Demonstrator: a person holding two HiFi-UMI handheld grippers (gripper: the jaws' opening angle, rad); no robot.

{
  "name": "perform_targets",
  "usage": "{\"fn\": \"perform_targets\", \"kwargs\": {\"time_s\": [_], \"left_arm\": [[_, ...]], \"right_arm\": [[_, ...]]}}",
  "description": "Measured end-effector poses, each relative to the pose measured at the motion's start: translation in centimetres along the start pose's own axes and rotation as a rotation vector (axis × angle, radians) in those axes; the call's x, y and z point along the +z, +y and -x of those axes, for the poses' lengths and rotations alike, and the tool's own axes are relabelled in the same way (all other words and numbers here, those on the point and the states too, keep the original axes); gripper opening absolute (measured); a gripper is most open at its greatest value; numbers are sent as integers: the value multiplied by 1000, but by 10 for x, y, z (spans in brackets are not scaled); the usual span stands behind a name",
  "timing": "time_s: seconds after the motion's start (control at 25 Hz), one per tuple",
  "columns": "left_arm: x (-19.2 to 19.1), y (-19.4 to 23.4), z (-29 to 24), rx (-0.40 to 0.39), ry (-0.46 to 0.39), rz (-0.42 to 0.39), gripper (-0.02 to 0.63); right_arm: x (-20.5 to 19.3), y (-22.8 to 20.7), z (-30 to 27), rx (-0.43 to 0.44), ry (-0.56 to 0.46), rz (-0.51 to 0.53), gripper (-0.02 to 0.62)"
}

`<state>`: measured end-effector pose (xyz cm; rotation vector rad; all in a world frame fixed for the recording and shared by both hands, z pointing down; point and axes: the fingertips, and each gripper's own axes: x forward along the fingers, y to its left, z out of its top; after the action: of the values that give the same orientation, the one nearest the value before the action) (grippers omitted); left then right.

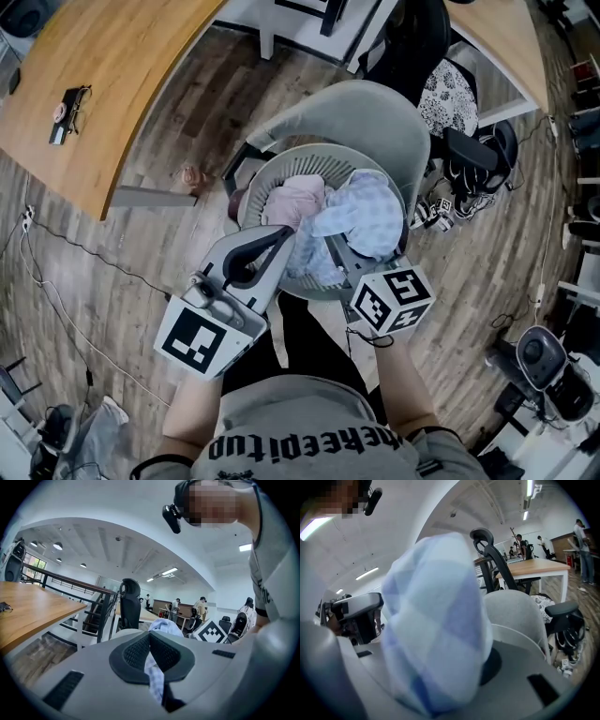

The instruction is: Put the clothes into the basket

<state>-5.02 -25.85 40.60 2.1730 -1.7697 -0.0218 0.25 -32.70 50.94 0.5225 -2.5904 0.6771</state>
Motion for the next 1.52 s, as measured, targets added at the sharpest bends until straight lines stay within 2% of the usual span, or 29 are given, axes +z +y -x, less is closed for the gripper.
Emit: {"fn": "perform_targets", "kwargs": {"time_s": [0.36,0.8,1.28,1.52], "left_arm": [[-14,5,0,-2,24,18,14],[-25,7,0,-8,47,21,14],[-25,7,2,-15,44,29,14],[-24,6,2,-12,39,31,14]], "right_arm": [[-42,-8,-16,-18,97,12,204],[-65,-8,-25,-29,181,33,223],[-74,-3,-26,-2,248,57,284],[-59,2,-24,17,216,64,288]]}}
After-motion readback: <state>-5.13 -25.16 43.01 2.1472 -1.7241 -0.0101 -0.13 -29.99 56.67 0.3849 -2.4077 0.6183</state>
